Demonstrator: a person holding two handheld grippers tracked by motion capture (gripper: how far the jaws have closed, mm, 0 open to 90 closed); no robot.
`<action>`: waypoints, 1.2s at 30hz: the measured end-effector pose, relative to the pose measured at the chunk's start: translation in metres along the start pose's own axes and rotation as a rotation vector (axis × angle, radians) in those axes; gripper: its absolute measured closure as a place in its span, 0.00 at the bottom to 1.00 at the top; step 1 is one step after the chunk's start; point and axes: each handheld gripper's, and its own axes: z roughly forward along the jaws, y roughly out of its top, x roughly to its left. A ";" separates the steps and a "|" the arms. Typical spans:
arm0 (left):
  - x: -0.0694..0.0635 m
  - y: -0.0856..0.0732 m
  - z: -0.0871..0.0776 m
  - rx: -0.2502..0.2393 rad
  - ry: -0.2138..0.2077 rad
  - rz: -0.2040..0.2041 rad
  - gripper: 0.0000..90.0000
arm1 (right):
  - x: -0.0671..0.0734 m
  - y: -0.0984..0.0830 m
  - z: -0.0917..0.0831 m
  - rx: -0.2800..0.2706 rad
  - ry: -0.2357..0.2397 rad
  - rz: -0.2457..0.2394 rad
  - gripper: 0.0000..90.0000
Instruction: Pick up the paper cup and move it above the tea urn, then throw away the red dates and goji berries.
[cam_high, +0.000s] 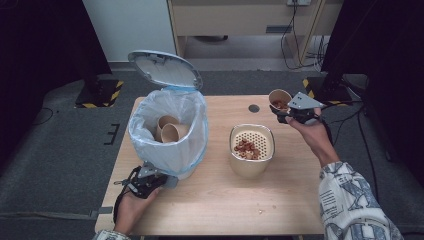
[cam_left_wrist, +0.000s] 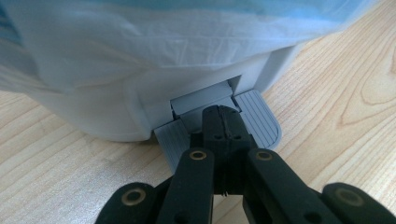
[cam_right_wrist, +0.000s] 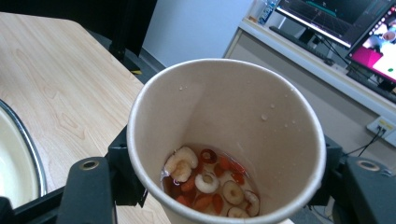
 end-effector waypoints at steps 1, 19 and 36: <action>0.000 0.000 0.000 0.000 -0.001 0.006 1.00 | 0.001 0.000 0.001 -0.002 0.003 -0.002 0.37; 0.000 0.000 0.000 0.001 -0.001 0.007 1.00 | 0.024 0.014 0.008 -0.033 0.062 -0.090 0.37; 0.000 0.000 0.000 0.002 0.000 0.007 1.00 | 0.038 0.021 0.002 -0.049 0.067 -0.175 0.37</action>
